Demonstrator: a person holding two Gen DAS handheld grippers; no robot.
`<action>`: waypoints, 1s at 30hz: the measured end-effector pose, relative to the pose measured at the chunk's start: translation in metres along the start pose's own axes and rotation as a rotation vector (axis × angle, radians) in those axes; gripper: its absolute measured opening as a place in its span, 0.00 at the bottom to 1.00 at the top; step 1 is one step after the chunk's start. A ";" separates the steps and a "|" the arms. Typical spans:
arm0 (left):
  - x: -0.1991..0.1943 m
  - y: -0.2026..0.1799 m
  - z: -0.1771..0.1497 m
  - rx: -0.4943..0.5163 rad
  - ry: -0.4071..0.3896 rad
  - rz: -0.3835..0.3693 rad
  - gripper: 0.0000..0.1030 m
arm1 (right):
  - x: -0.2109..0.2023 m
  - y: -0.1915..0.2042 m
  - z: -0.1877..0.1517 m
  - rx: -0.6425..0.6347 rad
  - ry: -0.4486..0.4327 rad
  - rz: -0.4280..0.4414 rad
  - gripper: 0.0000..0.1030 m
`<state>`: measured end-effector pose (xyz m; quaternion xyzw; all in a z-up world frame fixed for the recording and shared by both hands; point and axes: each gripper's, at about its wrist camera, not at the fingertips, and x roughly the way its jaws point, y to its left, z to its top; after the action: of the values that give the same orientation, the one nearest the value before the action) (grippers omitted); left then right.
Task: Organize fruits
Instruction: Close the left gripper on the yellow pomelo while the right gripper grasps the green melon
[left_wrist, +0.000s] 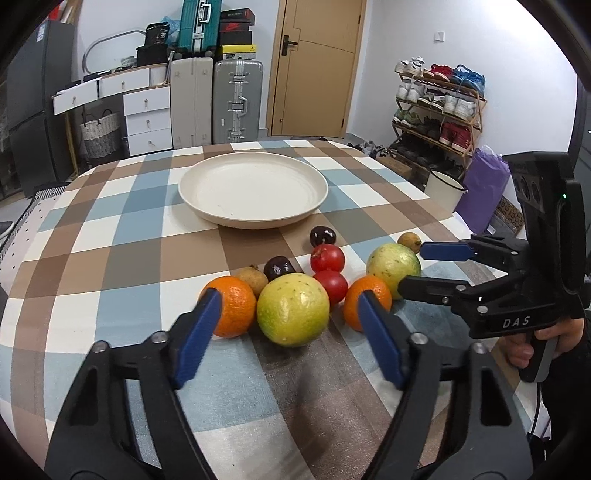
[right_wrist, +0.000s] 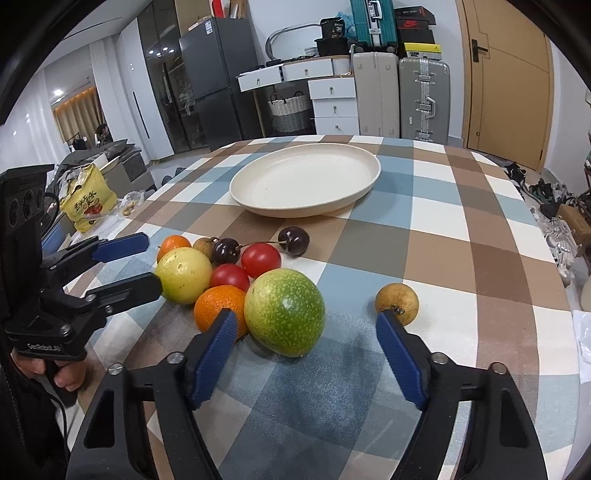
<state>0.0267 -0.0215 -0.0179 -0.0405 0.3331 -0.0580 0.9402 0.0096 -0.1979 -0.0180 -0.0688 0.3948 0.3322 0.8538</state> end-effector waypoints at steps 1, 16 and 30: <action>0.002 -0.001 0.000 0.002 0.007 -0.006 0.65 | 0.002 0.001 0.000 -0.004 0.009 0.007 0.67; 0.023 -0.010 0.005 0.074 0.087 -0.008 0.53 | 0.009 0.003 0.007 -0.037 0.029 0.022 0.57; 0.020 -0.014 0.004 0.113 0.070 0.007 0.43 | 0.002 0.009 0.003 -0.061 0.004 0.031 0.46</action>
<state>0.0437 -0.0379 -0.0257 0.0158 0.3620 -0.0750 0.9290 0.0070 -0.1889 -0.0155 -0.0892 0.3871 0.3570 0.8454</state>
